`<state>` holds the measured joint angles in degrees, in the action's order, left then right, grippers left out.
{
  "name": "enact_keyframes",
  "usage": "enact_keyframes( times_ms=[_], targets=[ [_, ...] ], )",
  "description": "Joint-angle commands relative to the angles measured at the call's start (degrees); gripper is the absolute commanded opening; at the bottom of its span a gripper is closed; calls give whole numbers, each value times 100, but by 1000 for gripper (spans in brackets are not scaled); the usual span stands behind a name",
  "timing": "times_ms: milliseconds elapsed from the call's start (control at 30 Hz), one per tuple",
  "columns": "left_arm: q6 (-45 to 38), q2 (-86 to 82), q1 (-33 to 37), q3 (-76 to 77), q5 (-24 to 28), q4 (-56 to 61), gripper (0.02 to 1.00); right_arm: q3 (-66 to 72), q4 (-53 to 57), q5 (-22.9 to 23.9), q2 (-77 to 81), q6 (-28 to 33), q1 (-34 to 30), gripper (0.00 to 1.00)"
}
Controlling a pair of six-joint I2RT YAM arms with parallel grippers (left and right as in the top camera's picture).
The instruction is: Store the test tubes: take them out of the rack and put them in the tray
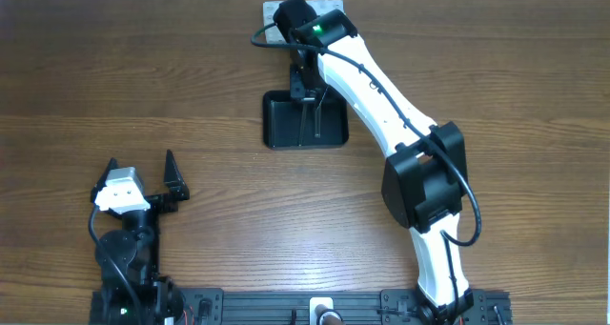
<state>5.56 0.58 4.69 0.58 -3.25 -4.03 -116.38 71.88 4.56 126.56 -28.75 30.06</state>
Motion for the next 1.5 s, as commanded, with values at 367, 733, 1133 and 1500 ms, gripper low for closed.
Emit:
enact_keyframes(
  times_ms=[367,733,1133,1500],
  targets=[
    [-68,-42,42,-24,17,9,998,-90,-203,-48,616,-251,-127,119],
    [-68,-42,42,-24,17,9,998,-87,-391,-63,898,-251,-138,121],
    [-68,-42,42,-24,17,9,998,-76,-546,-66,1047,-251,-160,220],
    [-68,-42,42,-24,17,9,991,-221,-402,-282,686,-227,-149,426]
  ],
)
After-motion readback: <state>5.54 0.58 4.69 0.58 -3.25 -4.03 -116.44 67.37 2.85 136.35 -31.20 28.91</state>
